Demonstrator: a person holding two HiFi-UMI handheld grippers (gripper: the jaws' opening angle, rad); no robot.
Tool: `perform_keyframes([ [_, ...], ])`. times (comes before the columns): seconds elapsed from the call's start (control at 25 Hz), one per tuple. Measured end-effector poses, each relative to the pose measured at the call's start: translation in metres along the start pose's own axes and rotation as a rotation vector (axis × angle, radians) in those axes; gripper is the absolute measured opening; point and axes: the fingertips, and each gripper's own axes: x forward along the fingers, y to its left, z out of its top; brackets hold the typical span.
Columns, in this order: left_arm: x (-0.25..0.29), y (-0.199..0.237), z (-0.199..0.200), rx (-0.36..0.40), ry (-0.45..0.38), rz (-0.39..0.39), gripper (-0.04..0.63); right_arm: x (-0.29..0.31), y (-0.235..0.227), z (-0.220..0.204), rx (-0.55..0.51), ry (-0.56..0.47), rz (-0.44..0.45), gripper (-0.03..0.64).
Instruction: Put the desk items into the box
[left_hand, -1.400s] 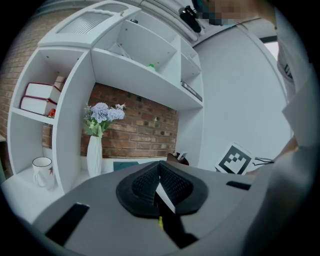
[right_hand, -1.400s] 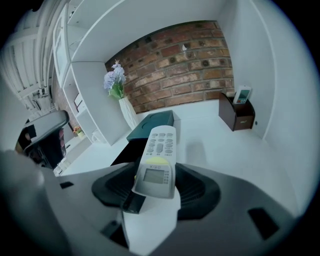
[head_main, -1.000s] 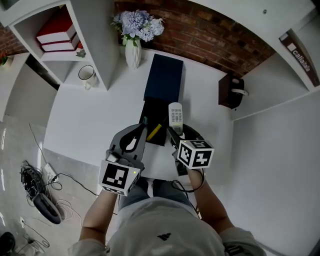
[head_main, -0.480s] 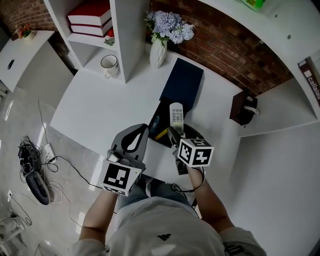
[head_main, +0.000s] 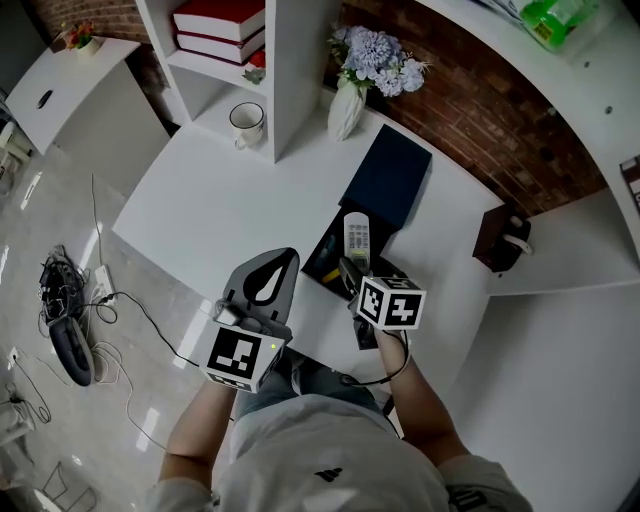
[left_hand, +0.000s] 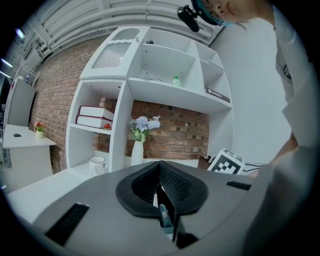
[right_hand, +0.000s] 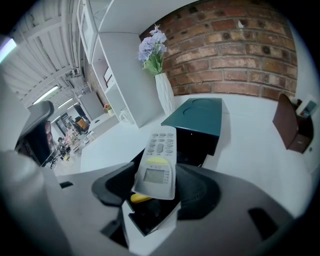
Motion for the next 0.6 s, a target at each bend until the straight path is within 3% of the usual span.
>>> perform_keyframes([
  [0.6, -0.005, 0.019, -0.003, -0.009, 0.012, 0.045, 0.011, 0.025, -0.002, -0.018, -0.012, 0.091, -0.025, 0.261],
])
